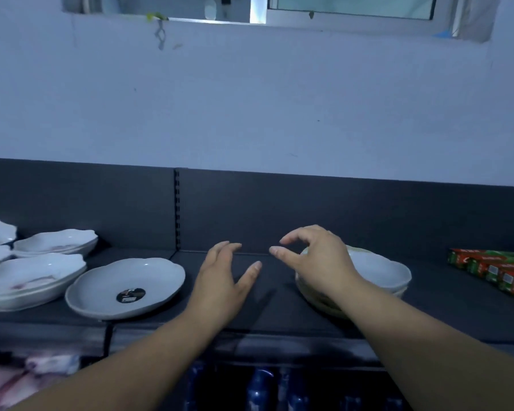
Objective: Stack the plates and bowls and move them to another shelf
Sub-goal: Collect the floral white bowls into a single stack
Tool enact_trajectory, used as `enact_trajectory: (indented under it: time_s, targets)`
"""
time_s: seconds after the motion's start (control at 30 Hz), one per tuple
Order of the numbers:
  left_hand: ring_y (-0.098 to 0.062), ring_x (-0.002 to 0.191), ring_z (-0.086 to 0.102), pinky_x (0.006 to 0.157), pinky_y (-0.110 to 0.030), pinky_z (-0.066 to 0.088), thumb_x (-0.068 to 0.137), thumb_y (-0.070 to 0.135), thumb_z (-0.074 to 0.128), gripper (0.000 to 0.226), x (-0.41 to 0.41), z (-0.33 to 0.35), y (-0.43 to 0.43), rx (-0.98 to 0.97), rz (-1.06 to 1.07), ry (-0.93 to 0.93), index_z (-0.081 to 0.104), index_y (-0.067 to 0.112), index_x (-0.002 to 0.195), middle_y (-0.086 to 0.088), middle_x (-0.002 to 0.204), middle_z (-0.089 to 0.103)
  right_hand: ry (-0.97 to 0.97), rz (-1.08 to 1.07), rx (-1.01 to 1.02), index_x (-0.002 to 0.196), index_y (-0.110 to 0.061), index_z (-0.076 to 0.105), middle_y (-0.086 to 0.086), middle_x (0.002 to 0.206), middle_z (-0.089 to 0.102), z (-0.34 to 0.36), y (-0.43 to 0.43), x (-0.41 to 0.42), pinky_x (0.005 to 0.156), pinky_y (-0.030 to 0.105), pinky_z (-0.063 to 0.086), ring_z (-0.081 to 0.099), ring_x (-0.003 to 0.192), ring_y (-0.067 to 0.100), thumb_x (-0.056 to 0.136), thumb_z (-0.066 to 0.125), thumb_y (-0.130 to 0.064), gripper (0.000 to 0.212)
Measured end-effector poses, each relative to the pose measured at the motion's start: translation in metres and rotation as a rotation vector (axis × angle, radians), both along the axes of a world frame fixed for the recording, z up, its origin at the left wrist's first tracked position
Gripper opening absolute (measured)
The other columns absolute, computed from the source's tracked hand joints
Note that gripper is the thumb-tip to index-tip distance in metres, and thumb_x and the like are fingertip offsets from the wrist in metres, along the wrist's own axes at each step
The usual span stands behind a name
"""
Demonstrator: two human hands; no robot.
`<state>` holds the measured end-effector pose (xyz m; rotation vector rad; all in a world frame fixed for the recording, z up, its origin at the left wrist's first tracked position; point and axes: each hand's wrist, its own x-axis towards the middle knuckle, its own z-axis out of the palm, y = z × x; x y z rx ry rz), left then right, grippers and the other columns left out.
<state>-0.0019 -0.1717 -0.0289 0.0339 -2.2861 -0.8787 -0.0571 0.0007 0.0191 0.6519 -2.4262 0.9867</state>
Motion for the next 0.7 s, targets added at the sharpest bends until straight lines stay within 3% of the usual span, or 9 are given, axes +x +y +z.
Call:
enact_trajectory:
  time_s: [0.2, 0.33, 0.47, 0.6, 0.7]
  targets:
    - [-0.012, 0.133, 0.037, 0.110, -0.024, 0.028, 0.087, 0.045, 0.058, 0.057, 0.022, -0.006, -0.094, -0.018, 0.181, -0.034, 0.045, 0.019, 0.136, 0.004, 0.144, 0.039, -0.095, 0.106, 0.039, 0.100, -0.036, 0.069, -0.017, 0.106, 0.055, -0.015, -0.085, 0.006, 0.082, 0.020, 0.039, 0.054, 0.104, 0.005, 0.079, 0.074, -0.049, 0.026]
    - [-0.015, 0.131, 0.040, 0.109, -0.032, 0.031, 0.087, 0.048, 0.056, 0.058, 0.036, -0.020, -0.152, -0.069, 0.294, -0.154, 0.044, 0.019, 0.136, 0.003, 0.144, 0.041, -0.187, 0.171, 0.083, 0.111, -0.035, 0.067, -0.018, 0.113, 0.051, -0.033, -0.138, 0.012, 0.084, 0.021, 0.039, 0.052, 0.109, 0.006, 0.080, 0.074, -0.048, 0.034]
    - [-0.016, 0.138, 0.032, 0.113, -0.039, 0.025, 0.083, 0.059, 0.052, 0.064, 0.045, -0.029, -0.184, -0.108, 0.412, -0.296, 0.039, 0.028, 0.138, 0.005, 0.149, 0.033, -0.268, 0.196, 0.142, 0.124, -0.032, 0.062, -0.013, 0.127, 0.052, -0.047, -0.177, 0.017, 0.089, 0.022, 0.040, 0.049, 0.115, 0.007, 0.082, 0.072, -0.048, 0.046]
    - [-0.018, 0.139, 0.027, 0.115, -0.035, 0.022, 0.085, 0.052, 0.056, 0.063, 0.046, -0.037, -0.198, 0.001, 0.344, -0.298, 0.040, 0.024, 0.138, 0.001, 0.150, 0.031, -0.404, 0.180, 0.132, 0.138, -0.028, 0.051, -0.004, 0.138, 0.052, -0.057, -0.201, 0.015, 0.101, 0.025, 0.040, 0.050, 0.123, 0.012, 0.082, 0.073, -0.046, 0.063]
    - [-0.017, 0.142, 0.021, 0.115, -0.028, 0.021, 0.085, 0.046, 0.061, 0.063, 0.046, -0.040, -0.199, 0.081, 0.251, -0.255, 0.041, 0.020, 0.139, -0.001, 0.151, 0.028, -0.474, 0.166, 0.107, 0.144, -0.022, 0.046, -0.003, 0.145, 0.047, -0.060, -0.208, 0.014, 0.097, 0.018, 0.036, 0.048, 0.129, 0.014, 0.081, 0.076, -0.036, 0.071]
